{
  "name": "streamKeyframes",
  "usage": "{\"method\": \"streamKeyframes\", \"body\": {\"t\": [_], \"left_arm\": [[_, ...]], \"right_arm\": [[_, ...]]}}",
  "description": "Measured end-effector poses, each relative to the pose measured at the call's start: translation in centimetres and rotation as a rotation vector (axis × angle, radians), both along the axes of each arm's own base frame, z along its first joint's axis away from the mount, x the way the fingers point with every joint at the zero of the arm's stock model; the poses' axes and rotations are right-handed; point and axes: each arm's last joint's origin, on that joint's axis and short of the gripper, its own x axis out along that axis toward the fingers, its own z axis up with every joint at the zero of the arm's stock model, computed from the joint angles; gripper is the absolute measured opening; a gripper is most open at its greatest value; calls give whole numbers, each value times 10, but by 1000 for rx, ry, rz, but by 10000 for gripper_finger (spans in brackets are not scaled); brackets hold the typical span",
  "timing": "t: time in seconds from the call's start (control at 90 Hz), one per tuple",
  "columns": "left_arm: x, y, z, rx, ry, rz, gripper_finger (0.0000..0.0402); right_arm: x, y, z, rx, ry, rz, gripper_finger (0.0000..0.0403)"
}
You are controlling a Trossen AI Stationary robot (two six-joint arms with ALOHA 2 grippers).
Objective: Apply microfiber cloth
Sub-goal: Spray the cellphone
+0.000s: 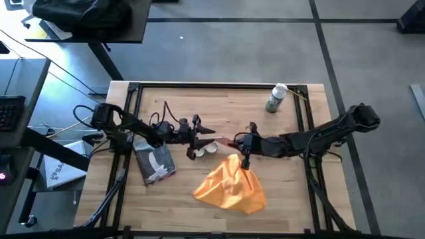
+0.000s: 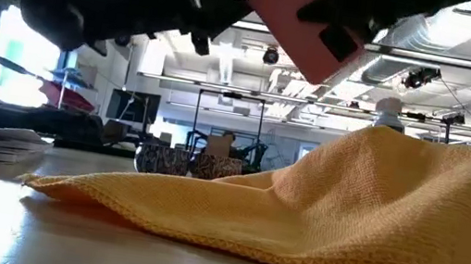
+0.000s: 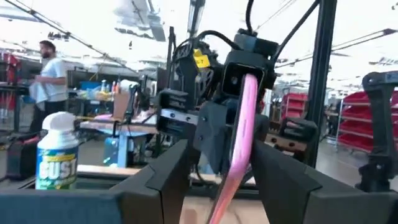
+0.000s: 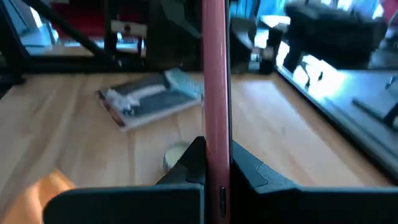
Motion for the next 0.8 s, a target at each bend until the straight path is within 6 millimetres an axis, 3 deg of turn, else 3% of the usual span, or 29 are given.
{"method": "streamKeyframes", "body": {"t": [0.478, 0.8], "left_arm": [[21, -1, 33, 81, -146, 5, 152], [19, -1, 53, 94, -225, -10, 146]], "right_arm": [[7, -14, 14, -47, -119, 41, 3], [9, -15, 25, -49, -229, 98, 3]]}}
